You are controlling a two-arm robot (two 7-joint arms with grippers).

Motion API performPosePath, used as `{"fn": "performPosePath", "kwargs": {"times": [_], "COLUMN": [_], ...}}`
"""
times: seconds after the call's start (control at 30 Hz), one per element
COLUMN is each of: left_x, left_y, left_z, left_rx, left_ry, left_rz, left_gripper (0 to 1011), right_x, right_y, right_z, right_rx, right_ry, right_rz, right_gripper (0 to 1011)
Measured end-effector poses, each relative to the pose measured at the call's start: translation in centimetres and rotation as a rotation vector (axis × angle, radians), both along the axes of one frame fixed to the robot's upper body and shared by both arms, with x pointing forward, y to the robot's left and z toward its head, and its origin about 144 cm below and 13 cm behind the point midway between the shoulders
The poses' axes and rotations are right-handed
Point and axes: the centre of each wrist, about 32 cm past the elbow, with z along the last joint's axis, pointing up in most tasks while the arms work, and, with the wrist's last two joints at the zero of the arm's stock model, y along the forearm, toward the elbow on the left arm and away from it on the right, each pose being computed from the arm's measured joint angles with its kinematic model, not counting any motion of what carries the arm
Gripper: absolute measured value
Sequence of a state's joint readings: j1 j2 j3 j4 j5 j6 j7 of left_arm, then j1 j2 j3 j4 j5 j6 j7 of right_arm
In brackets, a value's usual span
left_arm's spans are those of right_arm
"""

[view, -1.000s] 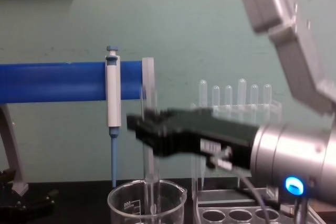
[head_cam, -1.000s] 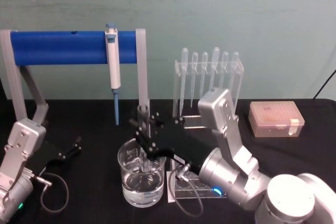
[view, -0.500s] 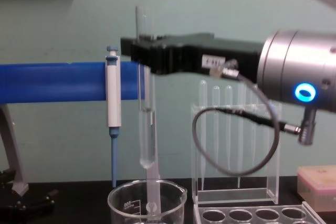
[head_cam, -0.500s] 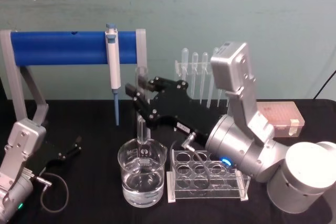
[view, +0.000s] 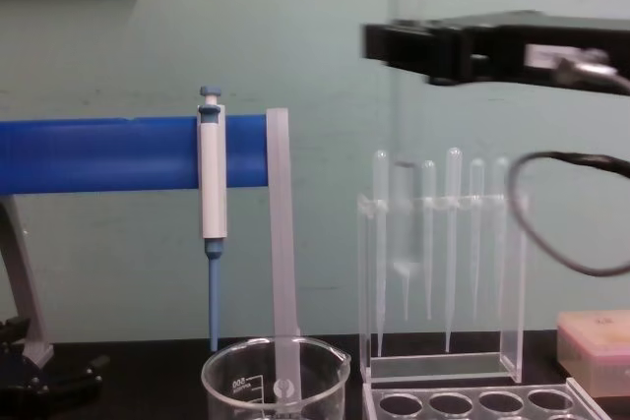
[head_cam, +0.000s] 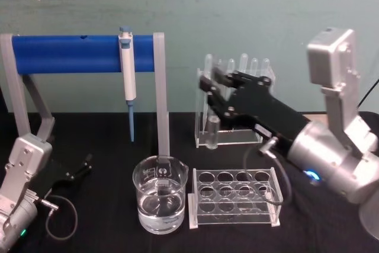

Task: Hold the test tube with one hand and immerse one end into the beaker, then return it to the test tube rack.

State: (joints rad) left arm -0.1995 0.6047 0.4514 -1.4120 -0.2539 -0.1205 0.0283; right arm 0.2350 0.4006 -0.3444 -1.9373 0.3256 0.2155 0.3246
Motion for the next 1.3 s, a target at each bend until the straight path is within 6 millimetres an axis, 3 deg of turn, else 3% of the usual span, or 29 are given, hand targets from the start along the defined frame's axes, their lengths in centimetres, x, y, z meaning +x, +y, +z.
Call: {"fn": "performPosePath", "kwargs": {"times": [0.1,0.27,0.77,1.3], "left_x": [0.0,0.0,0.0,0.0], "left_y": [0.0,0.0,0.0,0.0], "left_z": [0.0,0.0,0.0,0.0], "left_rx": [0.000,0.000,0.000,0.000], "left_ry": [0.000,0.000,0.000,0.000], "left_rz": [0.000,0.000,0.000,0.000], "left_gripper": [1000,1000,1000,1000], "right_x": [-0.5,-1.0,-1.7,-1.9], "right_y": [-1.5,-2.2,-1.8,-1.5], "right_z": [-0.5,-1.4,-5.3,-6.9], "right_rx": [-0.012,-0.019,-0.021,-0.021], "right_ry": [0.012,0.029,0.077,0.134], "right_rz": [-0.040,-0.060,-0.101,-0.118], "right_gripper": [225,225,225,226]}}
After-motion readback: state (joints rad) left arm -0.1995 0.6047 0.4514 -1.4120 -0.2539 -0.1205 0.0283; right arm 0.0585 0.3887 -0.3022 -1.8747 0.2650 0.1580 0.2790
